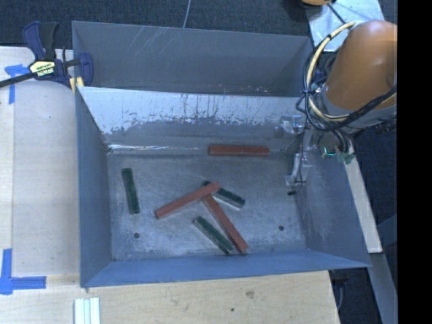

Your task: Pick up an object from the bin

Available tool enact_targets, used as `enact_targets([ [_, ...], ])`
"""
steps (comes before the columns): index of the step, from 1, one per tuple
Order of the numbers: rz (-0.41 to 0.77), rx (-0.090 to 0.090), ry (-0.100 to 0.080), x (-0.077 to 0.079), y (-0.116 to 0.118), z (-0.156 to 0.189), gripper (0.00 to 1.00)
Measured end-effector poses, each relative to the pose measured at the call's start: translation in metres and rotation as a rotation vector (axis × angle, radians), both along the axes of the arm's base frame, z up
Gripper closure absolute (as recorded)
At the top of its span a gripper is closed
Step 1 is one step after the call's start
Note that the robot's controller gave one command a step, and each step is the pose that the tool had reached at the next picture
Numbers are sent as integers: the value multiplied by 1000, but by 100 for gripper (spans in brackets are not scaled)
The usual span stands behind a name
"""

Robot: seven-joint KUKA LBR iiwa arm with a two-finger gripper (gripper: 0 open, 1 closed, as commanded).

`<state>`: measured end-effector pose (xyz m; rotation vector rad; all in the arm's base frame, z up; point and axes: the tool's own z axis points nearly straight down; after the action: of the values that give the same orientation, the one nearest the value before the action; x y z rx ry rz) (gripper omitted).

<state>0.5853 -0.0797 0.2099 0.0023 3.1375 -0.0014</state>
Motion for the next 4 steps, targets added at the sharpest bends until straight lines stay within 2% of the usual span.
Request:
enact_targets([
  [1, 79, -2, -5, 1, 25, -29, 0],
  [2, 123, 0, -5, 5, 42, -87, 0],
  [3, 6, 1, -1, -51, 60, -139, 100],
  [4, 7, 1, -1, -51, 60, -139, 100],
])
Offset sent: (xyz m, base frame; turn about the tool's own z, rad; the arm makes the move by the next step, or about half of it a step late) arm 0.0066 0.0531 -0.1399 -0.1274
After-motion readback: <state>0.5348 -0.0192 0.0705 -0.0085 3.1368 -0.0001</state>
